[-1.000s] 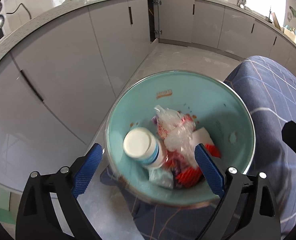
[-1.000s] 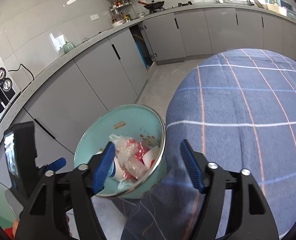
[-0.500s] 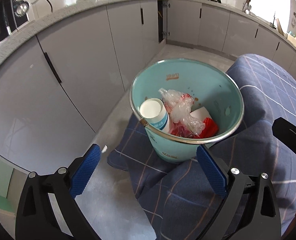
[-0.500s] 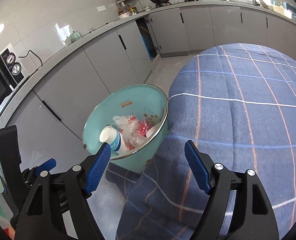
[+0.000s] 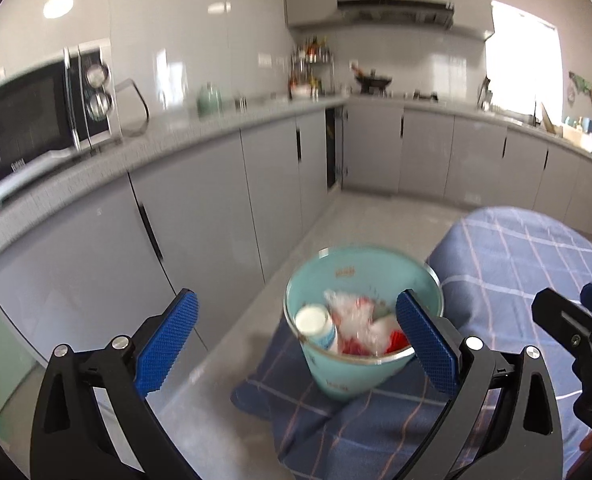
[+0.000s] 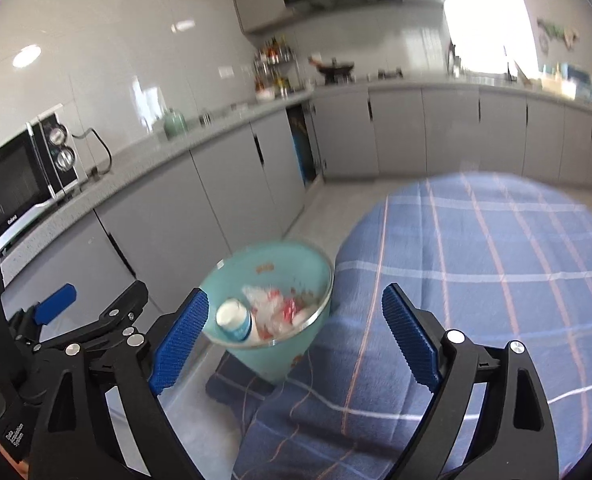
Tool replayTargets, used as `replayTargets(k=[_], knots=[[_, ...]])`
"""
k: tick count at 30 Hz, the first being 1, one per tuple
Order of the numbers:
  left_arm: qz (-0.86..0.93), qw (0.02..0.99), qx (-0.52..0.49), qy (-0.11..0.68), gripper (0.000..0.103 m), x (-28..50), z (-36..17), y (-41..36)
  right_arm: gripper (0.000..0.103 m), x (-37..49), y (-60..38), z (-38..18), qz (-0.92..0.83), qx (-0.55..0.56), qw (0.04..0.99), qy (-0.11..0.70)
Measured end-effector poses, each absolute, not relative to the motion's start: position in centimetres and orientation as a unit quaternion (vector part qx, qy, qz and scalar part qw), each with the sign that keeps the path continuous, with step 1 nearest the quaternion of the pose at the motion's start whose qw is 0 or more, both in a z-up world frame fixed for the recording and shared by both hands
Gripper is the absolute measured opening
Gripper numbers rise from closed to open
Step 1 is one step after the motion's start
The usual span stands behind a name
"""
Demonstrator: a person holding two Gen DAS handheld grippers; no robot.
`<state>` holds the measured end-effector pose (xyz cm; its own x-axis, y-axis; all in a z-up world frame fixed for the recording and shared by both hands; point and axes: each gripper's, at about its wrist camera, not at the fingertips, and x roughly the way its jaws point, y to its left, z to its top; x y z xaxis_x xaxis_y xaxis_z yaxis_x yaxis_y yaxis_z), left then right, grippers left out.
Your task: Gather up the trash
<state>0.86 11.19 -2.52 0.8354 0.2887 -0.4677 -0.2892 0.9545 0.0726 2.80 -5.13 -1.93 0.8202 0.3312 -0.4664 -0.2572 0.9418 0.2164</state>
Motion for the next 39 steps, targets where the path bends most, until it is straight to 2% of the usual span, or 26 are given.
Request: replayTargets(k=[8,14,39], knots=[[0.143,0.974,0.004,0.174,0.097,-1.7,1.3,10.6,0.094,-1.0,-6.3,1.7,0.153,0.086,0.974,0.145],[0.138,0.977,0.006,0.161,0.097,-2.4,2.0,10.5,0.097,-2.9,-6.8,2.8,0.139,0.086,0.983,0.083],[0.125,0.982,0.001,0.144,0.097,-3.3,2.1,10.7,0.097,-3.3,-8.5,2.4,0.114,0.108,0.985,0.075]])
